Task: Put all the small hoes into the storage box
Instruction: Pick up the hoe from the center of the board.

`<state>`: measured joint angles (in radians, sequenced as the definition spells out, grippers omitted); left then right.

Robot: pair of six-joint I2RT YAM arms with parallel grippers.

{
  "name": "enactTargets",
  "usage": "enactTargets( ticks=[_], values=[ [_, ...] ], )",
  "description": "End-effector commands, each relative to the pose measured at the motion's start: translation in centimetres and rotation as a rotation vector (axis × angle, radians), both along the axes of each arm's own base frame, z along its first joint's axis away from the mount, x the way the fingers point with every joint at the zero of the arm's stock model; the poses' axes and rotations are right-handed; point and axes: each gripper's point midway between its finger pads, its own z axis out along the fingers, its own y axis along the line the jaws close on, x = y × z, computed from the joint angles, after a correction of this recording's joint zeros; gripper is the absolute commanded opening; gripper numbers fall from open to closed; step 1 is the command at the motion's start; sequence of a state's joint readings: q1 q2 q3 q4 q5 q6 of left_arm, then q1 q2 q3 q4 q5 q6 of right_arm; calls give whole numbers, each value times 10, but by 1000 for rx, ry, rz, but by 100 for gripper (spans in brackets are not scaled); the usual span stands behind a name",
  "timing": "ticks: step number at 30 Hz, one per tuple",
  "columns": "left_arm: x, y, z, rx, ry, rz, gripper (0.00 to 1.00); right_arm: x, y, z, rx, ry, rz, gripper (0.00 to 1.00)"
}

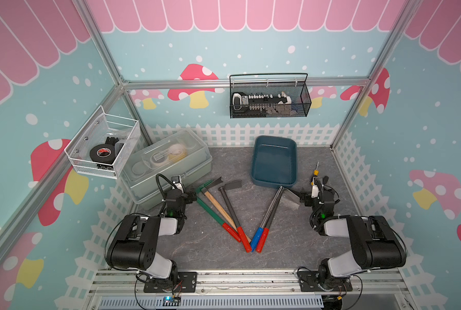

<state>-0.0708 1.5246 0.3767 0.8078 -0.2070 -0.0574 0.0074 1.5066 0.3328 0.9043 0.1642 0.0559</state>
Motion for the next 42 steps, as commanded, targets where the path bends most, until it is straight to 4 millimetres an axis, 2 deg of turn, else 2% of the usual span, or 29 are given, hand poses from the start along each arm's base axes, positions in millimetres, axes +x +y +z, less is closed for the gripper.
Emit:
enactTargets(
  ticks=[1, 5, 8, 12, 15, 18, 21, 25, 27, 28, 35, 37, 42],
  values=[
    [5, 0, 23, 55, -92, 17, 99, 9, 7, 18, -13, -23, 35, 99],
    [4, 0, 29, 61, -93, 20, 99, 13, 9, 35, -14, 31, 49, 99],
    [12, -11, 38, 98, -11, -14, 99, 17, 12, 61, -19, 27, 64, 99],
    [14, -15, 52, 97, 20, -19, 99, 9, 11, 94, 45, -33, 13, 99],
    [13, -24, 63, 61, 56, -29, 99, -2, 14, 111, 98, -7, -33, 99],
    [12, -39, 79, 60, 80, -18, 99, -15, 30, 118, 157, 63, -17, 99],
    [9, -61, 86, 52, 132, -45, 99, -29, 51, 125, 160, 76, 24, 99],
    [-1, -95, 94, 43, 173, -115, 99, -46, 89, 124, 205, 119, 198, 99],
    [-5, -102, 97, 31, 172, -124, 99, -50, 95, 119, 234, 165, 183, 99],
    [-9, -116, 100, 14, 171, -154, 99, -52, 100, 116, 262, 193, 189, 99],
    [-27, -146, 108, -46, 232, -215, 99, -69, 132, 99, 459, 286, 184, 98],
    [-33, -153, 106, -57, 261, -232, 99, -74, 143, 89, 508, 361, 179, 99],
    [-45, -166, 100, -115, 313, -266, 99, -87, 166, 74, 337, 483, 164, 99]
  ],
)
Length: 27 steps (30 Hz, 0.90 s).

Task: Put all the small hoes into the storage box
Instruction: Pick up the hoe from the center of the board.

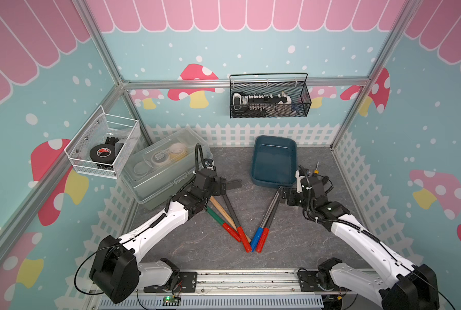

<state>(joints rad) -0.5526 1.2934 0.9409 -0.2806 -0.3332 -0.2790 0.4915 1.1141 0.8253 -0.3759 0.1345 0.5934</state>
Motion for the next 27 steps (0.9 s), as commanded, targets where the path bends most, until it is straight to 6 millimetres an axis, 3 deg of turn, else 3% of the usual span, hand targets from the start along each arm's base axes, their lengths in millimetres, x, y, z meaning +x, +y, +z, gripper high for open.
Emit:
enactTargets(
  ticks=[1, 10, 12, 16, 22, 27],
  values=[
    [-15, -4, -4, -66, 72, 6, 99, -13, 9, -10, -78, 73, -18, 99],
    [-36, -5, -23, -117, 158, 1, 99, -23, 42, -30, -83, 110, -47, 97],
    [-41, -5, -30, -125, 177, 0, 99, -25, 46, -37, -77, 144, -78, 88],
    [-49, -2, -43, -131, 206, 4, 99, -29, 58, -55, -31, 211, -124, 91],
    [-55, 1, -46, -147, 207, 12, 99, -32, 65, -73, 94, 244, -225, 90],
    [-60, -2, -50, -167, 223, 5, 99, -30, 74, -84, 101, 280, -229, 83]
  ],
)
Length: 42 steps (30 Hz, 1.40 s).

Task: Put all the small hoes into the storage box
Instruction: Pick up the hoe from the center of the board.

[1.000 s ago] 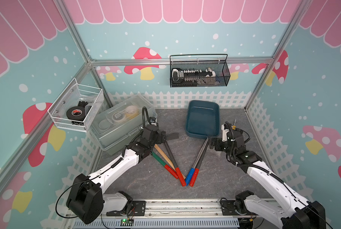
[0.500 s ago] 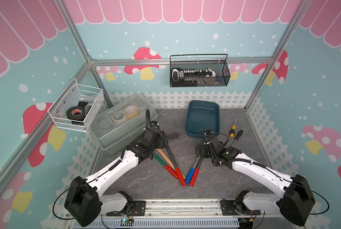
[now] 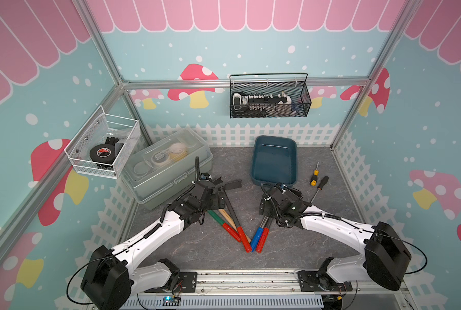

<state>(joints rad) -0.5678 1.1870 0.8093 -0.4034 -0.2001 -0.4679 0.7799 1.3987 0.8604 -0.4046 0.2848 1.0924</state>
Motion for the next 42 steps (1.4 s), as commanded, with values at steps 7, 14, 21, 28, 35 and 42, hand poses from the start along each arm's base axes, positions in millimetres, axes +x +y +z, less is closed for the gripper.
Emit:
enactTargets(
  ticks=[7, 14, 21, 28, 35, 42],
  values=[
    [-13, -4, -5, -49, 27, 5, 99, 2, 13, -25, 81, 75, -119, 78],
    [-17, -4, -6, -52, 25, 3, 99, 7, 18, -35, 81, 86, -134, 73],
    [-18, -6, -9, -59, 28, -4, 99, 11, 20, -47, 64, 104, -156, 70],
    [-19, -10, -14, -66, 46, -17, 99, 15, 20, -59, -9, 145, -167, 67],
    [-20, -11, -12, -67, 40, -21, 99, 18, 20, -67, -28, 151, -177, 63],
    [-21, -13, -15, -67, 49, -26, 99, 24, 23, -69, -45, 137, -158, 58]
  ],
)
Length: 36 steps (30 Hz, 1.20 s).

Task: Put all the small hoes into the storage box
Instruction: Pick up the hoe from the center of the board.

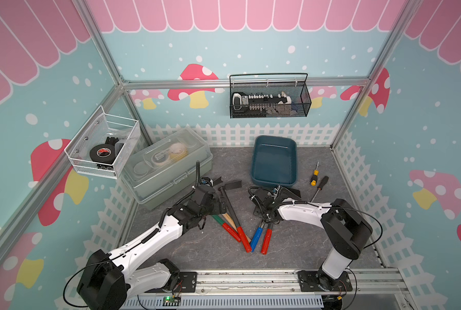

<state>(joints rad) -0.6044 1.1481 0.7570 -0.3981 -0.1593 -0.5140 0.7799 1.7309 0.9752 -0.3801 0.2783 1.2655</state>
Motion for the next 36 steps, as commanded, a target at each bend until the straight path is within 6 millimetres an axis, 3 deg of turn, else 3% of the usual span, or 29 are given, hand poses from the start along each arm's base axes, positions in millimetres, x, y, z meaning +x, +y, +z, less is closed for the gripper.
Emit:
enactTargets(
  ticks=[1, 8, 13, 15, 16, 19, 28, 36],
  values=[
    [-3, -2, -6, -19, 17, 8, 99, 7, 4, 1, -7, -23, -12, 58],
    [-4, -7, -4, -24, 14, -1, 99, 8, 2, -6, -26, -21, -19, 51],
    [-3, -9, -5, -16, 12, -8, 99, 8, -1, -7, -29, -27, -34, 40],
    [-2, -10, -5, -13, 13, -11, 99, 8, -4, -4, -34, -38, -39, 29],
    [-2, -10, -5, -10, 12, -10, 99, 8, -6, -3, -36, -43, -46, 28],
    [-1, -12, -4, -13, 9, -12, 99, 8, -12, 6, -40, -75, -66, 26],
    [1, -16, -4, -17, 13, -16, 99, 10, -22, 38, -35, -154, -85, 8],
    [1, -19, -5, -18, 16, -22, 99, 8, -28, 61, -17, -190, -90, 6]
  ],
)
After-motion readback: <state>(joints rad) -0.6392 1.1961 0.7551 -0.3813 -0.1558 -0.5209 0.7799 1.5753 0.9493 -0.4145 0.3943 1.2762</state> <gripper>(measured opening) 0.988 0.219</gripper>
